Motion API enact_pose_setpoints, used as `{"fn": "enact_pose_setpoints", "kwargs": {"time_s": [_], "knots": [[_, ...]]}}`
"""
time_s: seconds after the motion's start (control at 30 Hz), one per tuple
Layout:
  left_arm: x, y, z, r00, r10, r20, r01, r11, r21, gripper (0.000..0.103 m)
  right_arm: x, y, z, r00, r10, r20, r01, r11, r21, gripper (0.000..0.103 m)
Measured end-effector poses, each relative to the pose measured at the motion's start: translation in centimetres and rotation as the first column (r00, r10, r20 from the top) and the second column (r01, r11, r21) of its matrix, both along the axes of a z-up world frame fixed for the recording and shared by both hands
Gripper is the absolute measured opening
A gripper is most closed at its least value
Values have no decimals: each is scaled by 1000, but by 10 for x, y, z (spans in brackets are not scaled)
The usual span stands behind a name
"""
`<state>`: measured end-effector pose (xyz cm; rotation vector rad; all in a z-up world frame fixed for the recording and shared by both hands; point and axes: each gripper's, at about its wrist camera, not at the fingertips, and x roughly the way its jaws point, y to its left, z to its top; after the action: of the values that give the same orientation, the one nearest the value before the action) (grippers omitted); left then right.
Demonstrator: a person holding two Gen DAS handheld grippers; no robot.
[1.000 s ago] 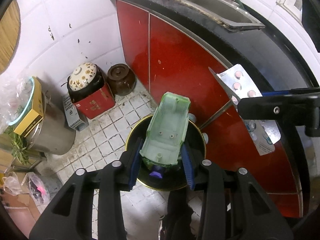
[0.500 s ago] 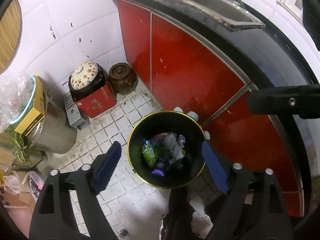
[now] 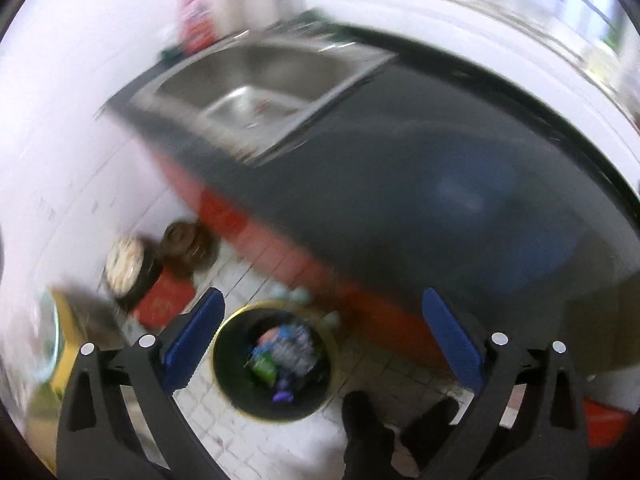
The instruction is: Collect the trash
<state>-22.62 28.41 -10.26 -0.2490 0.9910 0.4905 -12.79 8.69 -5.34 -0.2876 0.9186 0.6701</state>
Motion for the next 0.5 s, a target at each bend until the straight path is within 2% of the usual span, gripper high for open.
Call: {"fn": "enact_pose_setpoints", "kwargs": {"time_s": [0.1,0.17,0.23,0.27,0.37,0.5], "knots": [[47,-47,24,988,-148,35,149,989,-11,96,18,-87,20,977,-210,32,210,978,7,96],[76,-85,38,969,-240,51,241,970,-19,96,24,-147,30,938,-342,56,342,940,7,96],[97,-121,48,946,-319,60,320,947,-13,96,28,-188,34,903,-424,69,424,905,9,96],[107,-136,50,935,-349,59,351,936,-10,96,29,-215,36,874,-480,70,481,877,17,96],[130,-182,53,901,-428,72,429,903,-12,96,29,-267,36,819,-572,40,571,820,42,96],[149,-230,48,868,-494,53,495,869,-9,96,26,-305,33,782,-621,51,620,784,36,96]]}}
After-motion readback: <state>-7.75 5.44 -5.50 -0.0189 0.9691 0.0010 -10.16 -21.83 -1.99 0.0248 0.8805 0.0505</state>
